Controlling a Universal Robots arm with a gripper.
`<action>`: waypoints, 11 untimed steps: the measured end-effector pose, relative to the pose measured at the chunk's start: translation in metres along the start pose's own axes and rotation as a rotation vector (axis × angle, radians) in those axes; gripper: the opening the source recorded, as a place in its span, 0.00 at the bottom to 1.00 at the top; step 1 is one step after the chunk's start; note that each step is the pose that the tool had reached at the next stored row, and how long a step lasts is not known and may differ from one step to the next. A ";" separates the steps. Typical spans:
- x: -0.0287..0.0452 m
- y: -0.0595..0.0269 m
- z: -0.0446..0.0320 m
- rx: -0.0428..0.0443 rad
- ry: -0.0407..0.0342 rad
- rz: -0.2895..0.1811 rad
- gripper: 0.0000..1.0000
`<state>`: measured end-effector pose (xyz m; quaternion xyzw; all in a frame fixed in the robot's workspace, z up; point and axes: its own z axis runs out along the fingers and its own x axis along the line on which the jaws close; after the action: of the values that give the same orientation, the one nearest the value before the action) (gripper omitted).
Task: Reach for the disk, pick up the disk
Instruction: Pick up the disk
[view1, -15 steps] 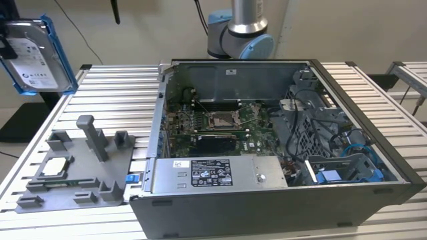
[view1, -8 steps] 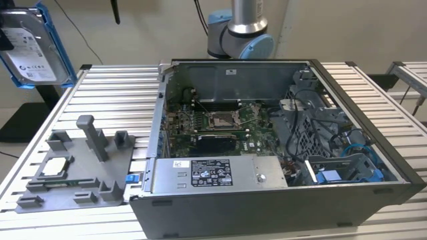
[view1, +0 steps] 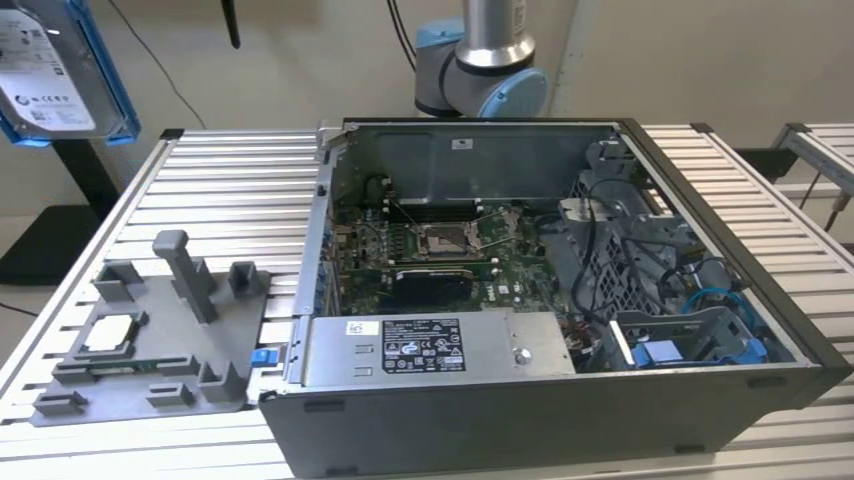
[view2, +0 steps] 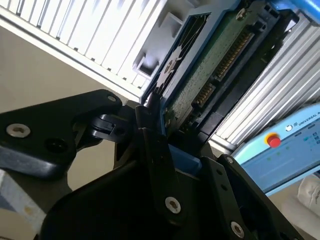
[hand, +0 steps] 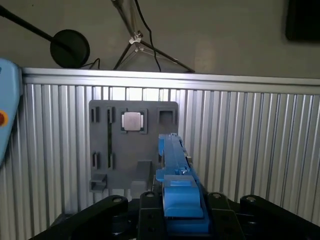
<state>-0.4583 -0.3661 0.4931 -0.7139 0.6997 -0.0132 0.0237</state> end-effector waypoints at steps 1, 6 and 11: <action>0.0000 -0.0002 -0.0041 0.0000 0.0000 0.000 0.00; -0.0002 -0.0011 -0.0198 0.0000 0.0000 0.000 0.00; -0.0003 -0.0011 -0.0208 0.0001 -0.0002 0.000 0.00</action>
<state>-0.4583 -0.3662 0.5140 -0.7139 0.6997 -0.0132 0.0238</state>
